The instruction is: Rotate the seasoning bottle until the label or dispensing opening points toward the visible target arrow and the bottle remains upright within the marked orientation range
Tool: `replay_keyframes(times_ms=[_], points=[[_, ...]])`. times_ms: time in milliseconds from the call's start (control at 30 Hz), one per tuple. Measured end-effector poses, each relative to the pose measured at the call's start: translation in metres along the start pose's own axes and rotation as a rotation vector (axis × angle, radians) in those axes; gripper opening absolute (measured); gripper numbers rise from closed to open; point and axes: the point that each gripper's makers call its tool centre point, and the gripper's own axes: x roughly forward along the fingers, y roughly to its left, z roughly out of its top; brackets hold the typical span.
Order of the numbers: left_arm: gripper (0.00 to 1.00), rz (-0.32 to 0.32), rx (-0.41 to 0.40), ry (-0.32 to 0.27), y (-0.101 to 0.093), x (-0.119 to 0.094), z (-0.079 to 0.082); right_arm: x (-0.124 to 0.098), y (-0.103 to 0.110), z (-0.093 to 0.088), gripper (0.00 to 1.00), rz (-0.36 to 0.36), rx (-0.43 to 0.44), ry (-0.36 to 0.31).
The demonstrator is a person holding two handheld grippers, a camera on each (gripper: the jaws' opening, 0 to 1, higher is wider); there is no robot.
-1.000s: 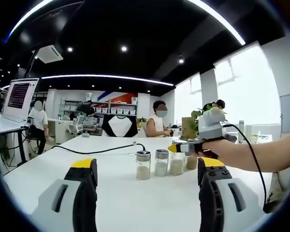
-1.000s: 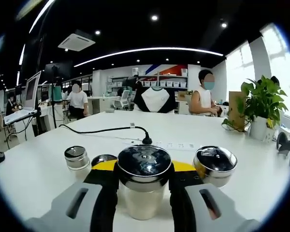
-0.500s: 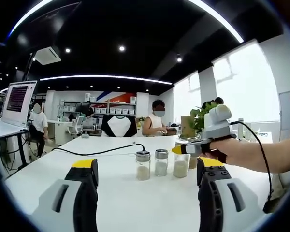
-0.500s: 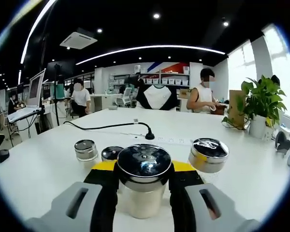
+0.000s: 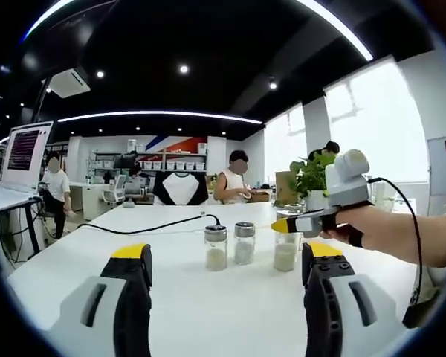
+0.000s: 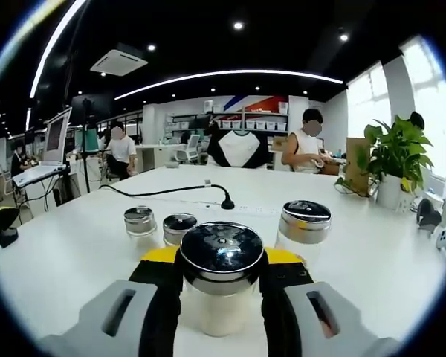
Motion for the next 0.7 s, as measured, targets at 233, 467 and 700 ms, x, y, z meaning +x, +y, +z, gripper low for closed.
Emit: replay_keyframes(times_ms=[233, 467, 700], points=[[0.87, 0.001, 0.004, 0.004, -0.001, 0.000, -0.001, -0.020, 0.005, -0.006, 0.39, -0.001, -0.003, -0.009], [0.86, -0.008, -0.006, 0.011, -0.005, 0.002, -0.004, -0.042, 0.014, -0.015, 0.39, -0.008, -0.007, 0.004], [0.86, -0.024, -0.017, 0.006, -0.009, 0.004, -0.004, -0.059, 0.022, -0.023, 0.39, 0.013, -0.008, -0.002]])
